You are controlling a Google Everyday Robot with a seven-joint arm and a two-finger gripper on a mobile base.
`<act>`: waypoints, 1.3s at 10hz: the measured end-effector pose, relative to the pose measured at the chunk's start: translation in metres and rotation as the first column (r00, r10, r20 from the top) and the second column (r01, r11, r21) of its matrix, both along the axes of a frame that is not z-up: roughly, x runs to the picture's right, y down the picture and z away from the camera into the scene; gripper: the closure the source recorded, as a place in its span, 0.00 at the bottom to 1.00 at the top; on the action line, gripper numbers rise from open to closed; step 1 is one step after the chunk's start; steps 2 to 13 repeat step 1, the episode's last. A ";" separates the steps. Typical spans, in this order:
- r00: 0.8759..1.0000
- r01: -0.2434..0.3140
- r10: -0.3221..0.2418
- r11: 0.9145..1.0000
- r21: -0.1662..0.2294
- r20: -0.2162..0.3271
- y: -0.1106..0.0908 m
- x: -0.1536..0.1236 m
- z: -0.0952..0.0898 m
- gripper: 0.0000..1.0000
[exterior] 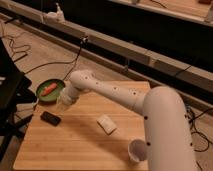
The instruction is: Knock the eraser over
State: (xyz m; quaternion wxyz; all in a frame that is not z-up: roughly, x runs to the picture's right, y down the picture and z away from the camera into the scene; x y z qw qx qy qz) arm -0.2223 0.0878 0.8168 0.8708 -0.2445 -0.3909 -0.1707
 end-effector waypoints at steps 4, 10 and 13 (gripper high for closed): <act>0.997 -0.038 0.041 0.998 0.043 -0.070 -0.019 0.031 0.000 0.80; 0.997 -0.038 0.041 0.998 0.043 -0.070 -0.019 0.031 0.000 0.80; 0.997 -0.038 0.041 0.998 0.043 -0.070 -0.019 0.031 0.000 0.80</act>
